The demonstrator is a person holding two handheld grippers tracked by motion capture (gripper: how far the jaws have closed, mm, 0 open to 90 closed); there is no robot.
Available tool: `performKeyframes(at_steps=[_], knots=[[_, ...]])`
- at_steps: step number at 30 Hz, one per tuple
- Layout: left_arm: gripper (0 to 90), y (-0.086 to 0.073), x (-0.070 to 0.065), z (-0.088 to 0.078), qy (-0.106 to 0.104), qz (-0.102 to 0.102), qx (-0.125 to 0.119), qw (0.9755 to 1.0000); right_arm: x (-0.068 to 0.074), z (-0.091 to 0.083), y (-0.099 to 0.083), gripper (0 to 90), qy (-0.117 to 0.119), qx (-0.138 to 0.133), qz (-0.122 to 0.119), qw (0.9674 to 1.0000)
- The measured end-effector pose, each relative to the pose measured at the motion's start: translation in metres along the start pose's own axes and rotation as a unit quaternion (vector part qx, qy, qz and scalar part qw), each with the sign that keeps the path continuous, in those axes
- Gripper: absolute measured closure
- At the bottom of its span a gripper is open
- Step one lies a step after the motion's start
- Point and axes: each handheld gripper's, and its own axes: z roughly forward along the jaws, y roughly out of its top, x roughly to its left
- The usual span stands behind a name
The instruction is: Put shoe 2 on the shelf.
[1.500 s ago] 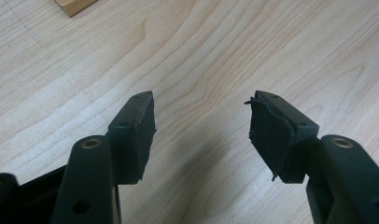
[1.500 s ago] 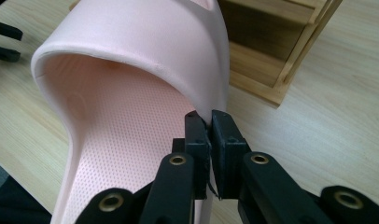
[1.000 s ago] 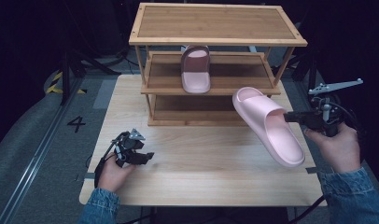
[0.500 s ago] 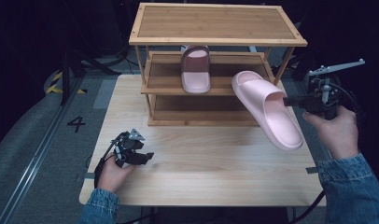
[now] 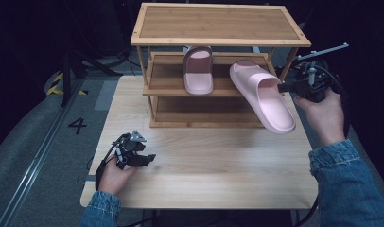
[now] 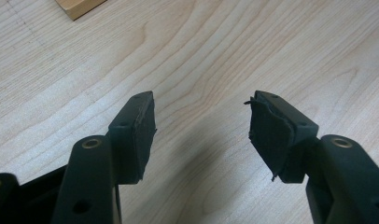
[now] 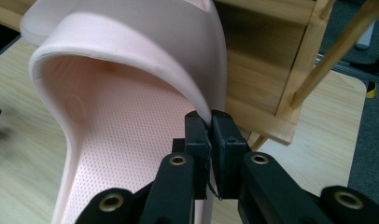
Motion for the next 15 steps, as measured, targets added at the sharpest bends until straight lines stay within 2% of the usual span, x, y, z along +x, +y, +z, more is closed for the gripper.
performKeyframes(at_steps=[5,7,11,15], knots=[[40.6,0.000,0.002,-0.001,0.004,0.009,0.002,0.9999,0.000,0.018,0.010,86.5,-0.011,0.013,0.001,0.9999],[40.7,-0.001,0.002,-0.001,0.001,0.002,0.002,1.0000,0.000,0.023,0.012,86.5,-0.012,0.015,0.003,0.9998],[40.7,-0.001,0.002,-0.001,0.001,0.007,0.001,1.0000,-0.002,0.037,0.018,86.5,-0.010,0.020,0.006,0.9997],[40.7,-0.001,0.002,-0.001,0.000,0.005,0.000,1.0000,-0.004,0.044,0.020,86.4,-0.010,0.020,0.008,0.9997]])
